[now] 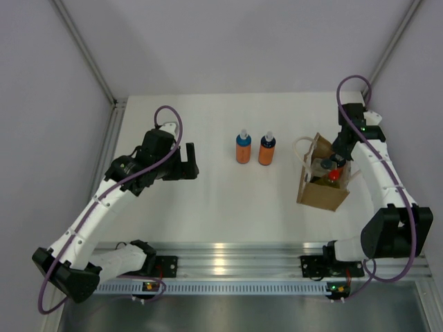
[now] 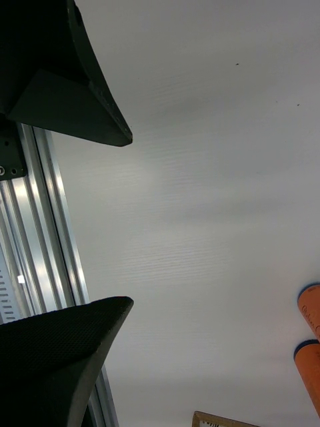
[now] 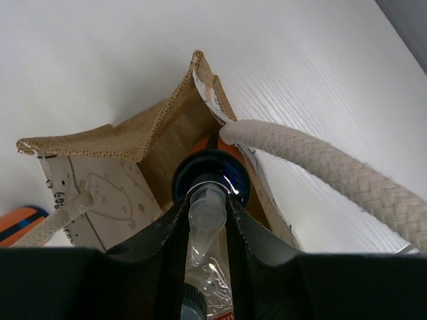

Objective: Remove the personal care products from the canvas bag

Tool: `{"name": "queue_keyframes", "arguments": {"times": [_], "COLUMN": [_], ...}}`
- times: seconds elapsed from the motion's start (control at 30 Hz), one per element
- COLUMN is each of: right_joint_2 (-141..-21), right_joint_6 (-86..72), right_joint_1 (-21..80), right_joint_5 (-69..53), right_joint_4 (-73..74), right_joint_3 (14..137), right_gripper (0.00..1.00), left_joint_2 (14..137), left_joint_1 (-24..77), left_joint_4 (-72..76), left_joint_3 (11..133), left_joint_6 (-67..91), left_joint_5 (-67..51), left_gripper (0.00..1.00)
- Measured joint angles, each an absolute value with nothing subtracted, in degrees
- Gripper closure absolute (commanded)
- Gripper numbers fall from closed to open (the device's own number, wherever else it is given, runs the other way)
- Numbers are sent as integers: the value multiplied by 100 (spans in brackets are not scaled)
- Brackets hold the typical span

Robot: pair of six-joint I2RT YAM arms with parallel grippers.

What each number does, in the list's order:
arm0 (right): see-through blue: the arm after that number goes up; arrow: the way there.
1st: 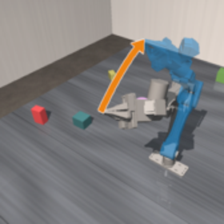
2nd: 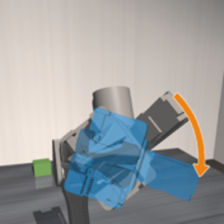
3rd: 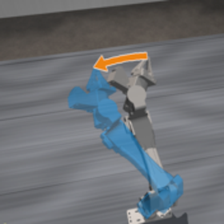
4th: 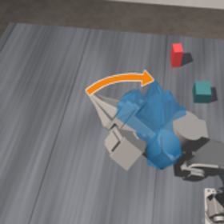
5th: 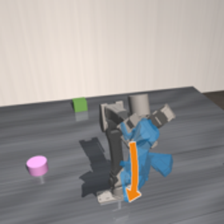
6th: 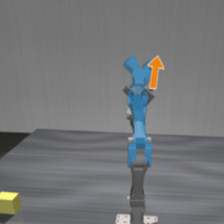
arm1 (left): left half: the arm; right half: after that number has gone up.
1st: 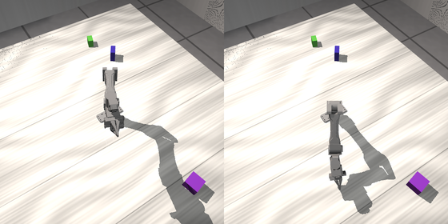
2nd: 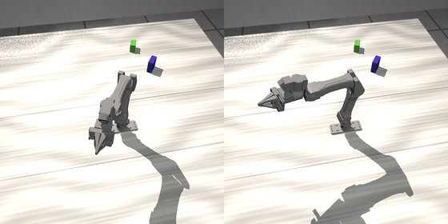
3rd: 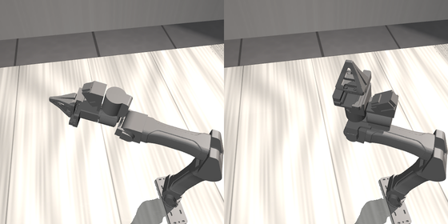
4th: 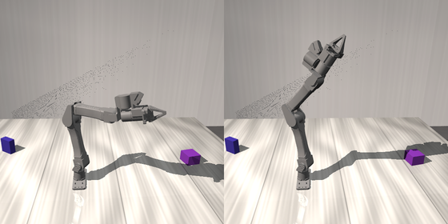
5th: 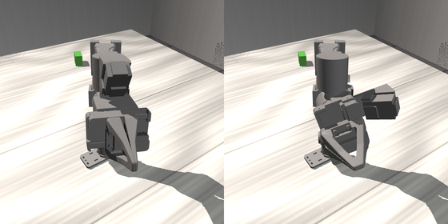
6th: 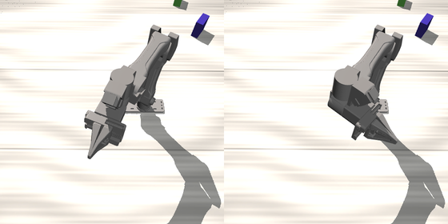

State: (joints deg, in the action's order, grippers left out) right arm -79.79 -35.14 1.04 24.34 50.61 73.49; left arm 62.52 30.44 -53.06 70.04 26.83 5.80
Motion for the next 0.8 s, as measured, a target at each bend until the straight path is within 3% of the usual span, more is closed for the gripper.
{"name": "queue_keyframes", "arguments": {"times": [0.13,0.23,0.27,0.37,0.8], "right_joint_2": [-7979,-7979,-7979,-7979,-7955], "right_joint_6": [-3509,-3498,-3494,-3461,-3074], "right_joint_1": [104,104,104,104,104], "right_joint_5": [2436,2473,2480,2471,2314], "right_joint_4": [5028,4947,4921,4901,5111], "right_joint_3": [7345,7310,7308,7306,7741], "right_gripper": [73,82,90,100,100], "left_joint_2": [6252,6252,6252,6252,6252], "left_joint_1": [3044,3044,3044,3044,3044], "left_joint_4": [-5306,-5306,-5306,-5306,-5306], "left_joint_3": [7004,7004,7004,7004,7004], "left_joint_6": [2683,2683,2685,2683,2685], "left_joint_5": [580,580,580,582,613], "left_gripper": [1,2,2,2,2]}}
